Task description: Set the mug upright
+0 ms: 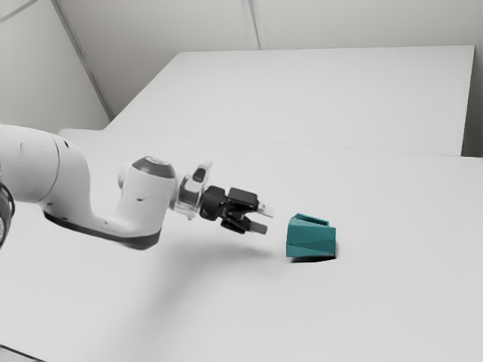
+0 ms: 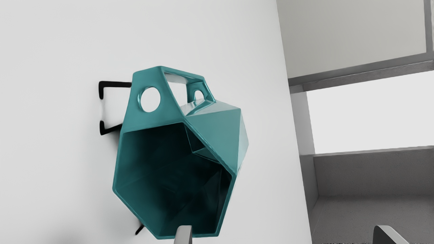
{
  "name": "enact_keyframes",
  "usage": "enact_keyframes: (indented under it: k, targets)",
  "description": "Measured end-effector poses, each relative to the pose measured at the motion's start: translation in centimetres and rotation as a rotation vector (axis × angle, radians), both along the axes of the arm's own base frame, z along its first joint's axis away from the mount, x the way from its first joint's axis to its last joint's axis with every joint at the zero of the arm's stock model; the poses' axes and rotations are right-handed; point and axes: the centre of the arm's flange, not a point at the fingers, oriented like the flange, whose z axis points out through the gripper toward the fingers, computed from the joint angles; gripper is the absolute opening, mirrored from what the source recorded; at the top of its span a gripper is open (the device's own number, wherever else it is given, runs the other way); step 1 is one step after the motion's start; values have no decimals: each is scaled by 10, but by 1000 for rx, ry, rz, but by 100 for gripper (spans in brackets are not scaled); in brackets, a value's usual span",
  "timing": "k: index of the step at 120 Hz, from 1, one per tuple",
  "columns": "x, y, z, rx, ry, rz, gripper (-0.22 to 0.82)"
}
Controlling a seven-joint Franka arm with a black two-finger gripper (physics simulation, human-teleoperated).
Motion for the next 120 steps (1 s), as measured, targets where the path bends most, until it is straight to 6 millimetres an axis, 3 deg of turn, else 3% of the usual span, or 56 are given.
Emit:
enact_keyframes:
  k: [62,120]
  targets:
    - [-4,-32,-45,-45,-122,-42,58]
    - [3,-55,-54,-54,-223,-79,58]
